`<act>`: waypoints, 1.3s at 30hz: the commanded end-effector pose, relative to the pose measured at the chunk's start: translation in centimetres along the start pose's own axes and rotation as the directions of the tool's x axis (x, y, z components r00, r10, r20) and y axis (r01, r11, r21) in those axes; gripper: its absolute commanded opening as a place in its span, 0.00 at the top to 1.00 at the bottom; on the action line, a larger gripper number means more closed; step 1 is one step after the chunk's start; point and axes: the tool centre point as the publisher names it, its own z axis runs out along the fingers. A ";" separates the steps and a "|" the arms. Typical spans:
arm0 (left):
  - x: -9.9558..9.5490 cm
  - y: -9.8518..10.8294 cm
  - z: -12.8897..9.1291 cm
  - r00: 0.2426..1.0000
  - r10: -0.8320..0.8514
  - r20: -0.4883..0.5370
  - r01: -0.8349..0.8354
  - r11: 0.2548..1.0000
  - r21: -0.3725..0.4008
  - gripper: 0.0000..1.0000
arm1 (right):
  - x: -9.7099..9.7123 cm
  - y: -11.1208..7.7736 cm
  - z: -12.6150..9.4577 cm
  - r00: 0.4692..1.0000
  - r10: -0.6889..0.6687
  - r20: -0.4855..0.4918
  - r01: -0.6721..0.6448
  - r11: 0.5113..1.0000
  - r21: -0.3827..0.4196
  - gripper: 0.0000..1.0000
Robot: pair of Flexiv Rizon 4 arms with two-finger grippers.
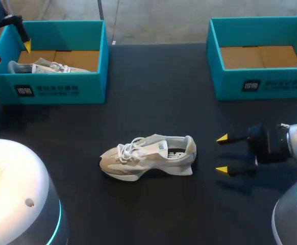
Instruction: Take the shoe out of the shoebox, open the shoe tongue, remove and reinsert the insole, then place the shoe into the shoebox
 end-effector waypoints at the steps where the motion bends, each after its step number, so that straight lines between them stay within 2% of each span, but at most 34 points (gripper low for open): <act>1: 0.1 -0.1 0.1 1.000 0.001 0.000 -0.001 1.000 -0.003 0.00 | 0.0 0.0 0.0 1.000 0.000 0.001 0.000 1.000 0.002 0.00; 39: 0.1 -0.1 0.1 1.000 0.001 0.000 -0.001 1.000 -0.003 0.00 | -0.2 -0.9 0.3 0.999 -0.019 0.045 0.018 0.999 0.039 0.00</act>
